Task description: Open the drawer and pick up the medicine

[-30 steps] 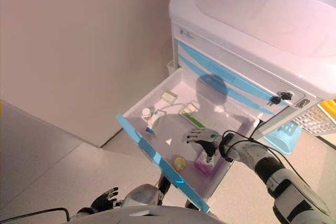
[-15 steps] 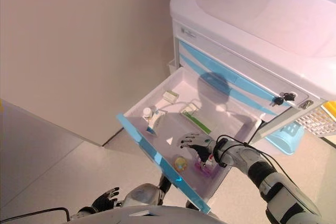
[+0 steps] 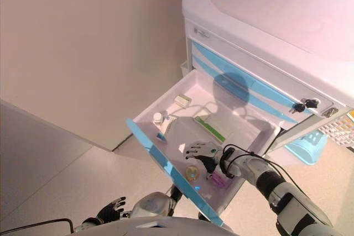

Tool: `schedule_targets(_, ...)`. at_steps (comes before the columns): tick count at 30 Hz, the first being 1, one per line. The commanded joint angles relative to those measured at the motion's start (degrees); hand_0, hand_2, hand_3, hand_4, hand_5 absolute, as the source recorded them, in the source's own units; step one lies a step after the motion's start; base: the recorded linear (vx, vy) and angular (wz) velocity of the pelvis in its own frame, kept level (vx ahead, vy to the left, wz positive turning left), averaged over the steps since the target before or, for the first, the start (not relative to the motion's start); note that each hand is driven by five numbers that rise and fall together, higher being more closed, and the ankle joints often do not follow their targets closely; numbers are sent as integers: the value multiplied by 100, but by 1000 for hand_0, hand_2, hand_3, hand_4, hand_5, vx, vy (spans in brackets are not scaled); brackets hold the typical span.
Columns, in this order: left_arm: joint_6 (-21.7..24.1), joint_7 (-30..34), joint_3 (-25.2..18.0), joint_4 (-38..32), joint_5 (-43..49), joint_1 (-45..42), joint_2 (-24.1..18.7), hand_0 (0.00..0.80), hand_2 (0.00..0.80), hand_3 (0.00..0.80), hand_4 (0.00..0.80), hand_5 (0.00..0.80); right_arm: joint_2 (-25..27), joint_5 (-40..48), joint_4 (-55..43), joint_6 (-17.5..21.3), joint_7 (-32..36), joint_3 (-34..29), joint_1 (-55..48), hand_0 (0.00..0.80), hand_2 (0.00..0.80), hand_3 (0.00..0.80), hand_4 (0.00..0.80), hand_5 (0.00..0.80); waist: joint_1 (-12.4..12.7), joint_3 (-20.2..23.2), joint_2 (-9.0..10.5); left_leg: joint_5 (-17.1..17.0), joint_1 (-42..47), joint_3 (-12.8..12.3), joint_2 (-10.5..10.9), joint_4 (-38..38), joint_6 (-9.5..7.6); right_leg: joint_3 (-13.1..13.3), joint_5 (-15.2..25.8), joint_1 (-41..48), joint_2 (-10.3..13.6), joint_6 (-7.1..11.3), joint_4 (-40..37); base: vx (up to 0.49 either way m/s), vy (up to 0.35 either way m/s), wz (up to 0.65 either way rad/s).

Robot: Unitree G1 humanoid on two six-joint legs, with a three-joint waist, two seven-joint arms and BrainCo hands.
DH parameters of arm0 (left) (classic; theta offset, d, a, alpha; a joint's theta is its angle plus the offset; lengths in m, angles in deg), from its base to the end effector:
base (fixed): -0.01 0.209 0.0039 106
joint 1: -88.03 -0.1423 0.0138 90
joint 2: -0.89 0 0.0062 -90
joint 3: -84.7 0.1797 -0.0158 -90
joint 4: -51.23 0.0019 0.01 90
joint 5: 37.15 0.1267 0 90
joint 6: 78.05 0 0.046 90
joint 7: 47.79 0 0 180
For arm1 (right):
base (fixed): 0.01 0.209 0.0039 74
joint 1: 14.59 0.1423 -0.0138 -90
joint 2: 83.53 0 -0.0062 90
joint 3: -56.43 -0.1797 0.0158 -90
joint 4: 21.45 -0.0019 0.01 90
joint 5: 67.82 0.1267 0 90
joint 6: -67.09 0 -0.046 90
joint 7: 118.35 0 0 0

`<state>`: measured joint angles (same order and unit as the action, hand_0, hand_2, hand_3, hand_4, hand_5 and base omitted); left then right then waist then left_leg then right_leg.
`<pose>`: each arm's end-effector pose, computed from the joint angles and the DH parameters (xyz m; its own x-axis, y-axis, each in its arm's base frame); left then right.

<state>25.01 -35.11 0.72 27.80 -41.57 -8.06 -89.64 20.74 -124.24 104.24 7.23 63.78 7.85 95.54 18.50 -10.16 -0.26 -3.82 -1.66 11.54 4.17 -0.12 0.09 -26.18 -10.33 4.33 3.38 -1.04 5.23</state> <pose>0.0504 0.2384 -0.0947 0.4846 -0.0156 -0.8746 0.1418 0.9880 0.0610 0.2061 -0.1709 -0.0044 0.4996 0.6555 -0.5663 -0.4710 -0.3431 -0.8127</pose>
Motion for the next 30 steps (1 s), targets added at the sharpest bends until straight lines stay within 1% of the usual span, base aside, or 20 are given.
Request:
schedule_targets(1,213,-42,214,205,171,108,44,0,0,0,0,0,107,95,-462,105,-116,285,-55,0,0,0,0,0,76,79,6,339,-4,121,356,-141,7,17,320,-112,334,392,57,0,0,0)
schedule_targets(14,221,-14,189,215,195,88,27,0,0,0,0,0,116,200,-591,254,11,385,-83,0,0,0,0,0,103,99,0,332,12,177,369,-154,2,3,311,-94,335,395,66,0,0,0)
schedule_targets(22,193,-26,206,229,221,101,30,0,0,0,0,0,68,391,-620,363,249,495,-57,0,0,0,0,0,126,101,5,324,29,215,371,-168,-3,1,301,-85,331,387,80,0,0,0)
schedule_targets(30,207,-17,203,215,248,70,11,0,0,0,0,0,126,565,-704,436,404,523,-61,0,0,0,0,0,141,110,12,312,34,232,369,-181,0,-9,300,-75,328,385,75,0,0,0)
